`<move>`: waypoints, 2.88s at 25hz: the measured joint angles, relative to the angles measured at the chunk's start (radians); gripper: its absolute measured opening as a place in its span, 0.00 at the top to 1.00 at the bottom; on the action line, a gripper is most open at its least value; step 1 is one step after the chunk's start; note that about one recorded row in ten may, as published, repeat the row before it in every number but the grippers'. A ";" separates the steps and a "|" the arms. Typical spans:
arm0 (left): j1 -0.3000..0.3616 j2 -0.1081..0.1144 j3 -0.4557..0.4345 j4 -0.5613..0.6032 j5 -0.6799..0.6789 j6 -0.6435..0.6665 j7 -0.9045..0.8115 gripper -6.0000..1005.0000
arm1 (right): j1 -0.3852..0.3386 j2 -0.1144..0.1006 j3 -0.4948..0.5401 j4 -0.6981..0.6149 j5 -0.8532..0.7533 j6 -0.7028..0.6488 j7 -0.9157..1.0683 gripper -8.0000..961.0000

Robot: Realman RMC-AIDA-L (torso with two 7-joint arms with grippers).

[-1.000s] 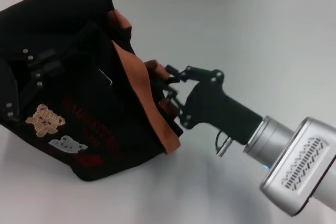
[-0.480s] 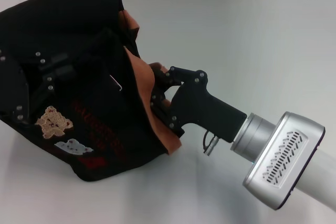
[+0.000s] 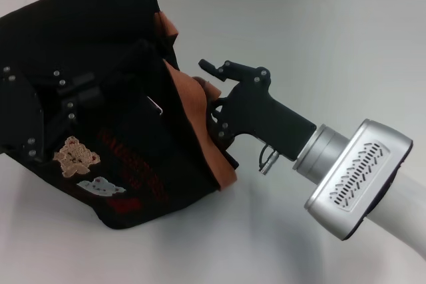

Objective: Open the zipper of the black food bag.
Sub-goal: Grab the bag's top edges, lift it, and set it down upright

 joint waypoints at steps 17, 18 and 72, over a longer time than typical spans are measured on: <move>-0.012 -0.002 0.000 -0.002 0.001 -0.007 0.000 0.90 | -0.040 0.000 -0.005 -0.004 -0.041 -0.002 -0.002 0.68; -0.013 -0.002 0.000 -0.002 0.001 -0.008 0.000 0.90 | -0.043 0.000 -0.005 -0.003 -0.042 -0.006 -0.002 0.68; -0.022 -0.012 0.014 -0.004 0.000 -0.002 0.009 0.90 | -0.097 0.000 -0.072 0.022 -0.040 -0.070 0.010 0.68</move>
